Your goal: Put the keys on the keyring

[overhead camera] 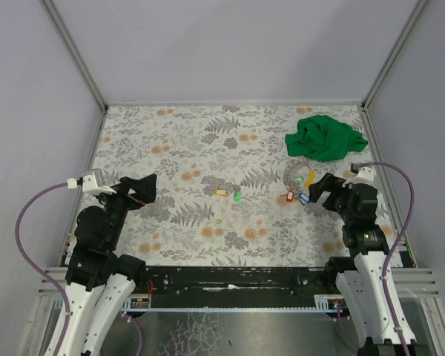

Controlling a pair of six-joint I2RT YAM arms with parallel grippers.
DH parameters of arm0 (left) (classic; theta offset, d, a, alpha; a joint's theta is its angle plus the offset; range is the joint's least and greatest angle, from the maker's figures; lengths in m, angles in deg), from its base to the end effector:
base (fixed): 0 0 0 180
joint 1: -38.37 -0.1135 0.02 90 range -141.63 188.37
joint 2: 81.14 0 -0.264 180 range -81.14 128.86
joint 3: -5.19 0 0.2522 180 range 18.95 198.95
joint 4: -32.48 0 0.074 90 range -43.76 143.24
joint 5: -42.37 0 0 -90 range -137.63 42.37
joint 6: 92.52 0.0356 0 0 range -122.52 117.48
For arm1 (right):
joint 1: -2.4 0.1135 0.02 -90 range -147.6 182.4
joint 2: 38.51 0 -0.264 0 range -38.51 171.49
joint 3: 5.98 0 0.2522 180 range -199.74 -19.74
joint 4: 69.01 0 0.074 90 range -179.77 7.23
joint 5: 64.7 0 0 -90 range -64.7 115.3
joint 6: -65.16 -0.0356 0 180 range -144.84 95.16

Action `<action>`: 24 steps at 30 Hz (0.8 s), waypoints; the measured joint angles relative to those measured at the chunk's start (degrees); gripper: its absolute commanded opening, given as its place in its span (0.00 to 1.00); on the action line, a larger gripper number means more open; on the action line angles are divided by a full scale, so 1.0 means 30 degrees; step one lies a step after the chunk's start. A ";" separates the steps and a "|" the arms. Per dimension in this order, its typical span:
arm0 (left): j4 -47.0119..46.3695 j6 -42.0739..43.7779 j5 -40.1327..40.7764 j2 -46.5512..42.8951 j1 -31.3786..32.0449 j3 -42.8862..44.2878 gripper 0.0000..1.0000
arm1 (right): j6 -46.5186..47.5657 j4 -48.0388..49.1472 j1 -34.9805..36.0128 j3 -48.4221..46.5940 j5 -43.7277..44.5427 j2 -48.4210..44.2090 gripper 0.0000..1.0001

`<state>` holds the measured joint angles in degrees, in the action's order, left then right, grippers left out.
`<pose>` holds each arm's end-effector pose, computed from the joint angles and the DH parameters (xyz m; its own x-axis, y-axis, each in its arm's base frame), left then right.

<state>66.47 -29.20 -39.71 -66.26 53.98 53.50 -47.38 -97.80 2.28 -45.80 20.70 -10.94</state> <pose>0.0828 -0.0180 0.3192 -0.0685 -0.4426 -0.8941 0.1153 0.8867 -0.4478 0.1374 0.0026 0.2580 -0.2916 0.3827 -0.8766 0.0400 0.9206 0.3886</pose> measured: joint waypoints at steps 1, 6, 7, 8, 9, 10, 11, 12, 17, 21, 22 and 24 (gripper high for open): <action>0.0007 0.0000 -0.0029 0.0087 -0.0007 0.0000 1.00 | -0.0007 0.0168 0.0000 0.0000 -0.0146 0.0787 0.99; 0.0036 0.0007 -0.0386 0.0459 -0.0015 0.0000 1.00 | -0.0036 0.0991 0.0000 -0.0007 -0.0357 0.4823 0.94; 0.0036 0.0007 -0.0459 0.0466 -0.0015 0.0000 1.00 | -0.0044 0.1180 0.0000 -0.0015 -0.0335 0.5697 0.93; 0.0029 0.0007 -0.0510 0.0459 -0.0015 0.0000 1.00 | -0.0036 0.1362 0.0000 -0.0015 -0.0306 0.6484 0.91; 0.0022 0.0007 -0.0539 0.0430 -0.0015 0.0000 1.00 | -0.0036 0.1486 0.0000 -0.0058 -0.0248 0.7286 0.89; 0.0029 0.0015 -0.0568 0.0386 -0.0015 -0.0007 1.00 | -0.0022 0.1559 0.0000 -0.0204 -0.0153 0.8116 0.86; 0.0015 0.0015 -0.0590 0.0328 -0.0015 -0.0015 1.00 | 0.0007 0.1596 0.0000 -0.0495 -0.0080 0.9063 0.84; 0.0022 0.0007 -0.0612 0.0255 -0.0015 -0.0029 1.00 | 0.0029 0.1610 0.0000 -0.0838 0.0036 0.9879 0.82; 0.0007 0.0007 -0.0736 -0.0204 -0.0015 -0.0153 1.00 | 0.0270 0.1785 0.0000 -0.3381 0.0882 1.4659 0.73; 0.0007 0.0007 -0.0794 -0.0525 -0.0007 -0.0197 1.00 | 0.0590 0.1705 0.0000 -0.5144 0.1377 1.7544 0.65; 0.0015 0.0007 -0.0794 -0.0583 -0.0007 -0.0197 1.00 | 0.0663 0.1654 0.0007 -0.5625 0.1501 1.8221 0.64; 0.0007 0.0015 -0.0801 -0.0692 0.0022 -0.0197 1.00 | 0.0845 0.1625 0.0044 -0.6564 0.1800 1.9409 0.61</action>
<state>66.49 -29.15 -42.12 -68.34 54.05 52.91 -44.85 -92.93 2.41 -65.50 26.10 47.29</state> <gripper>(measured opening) 0.998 0.650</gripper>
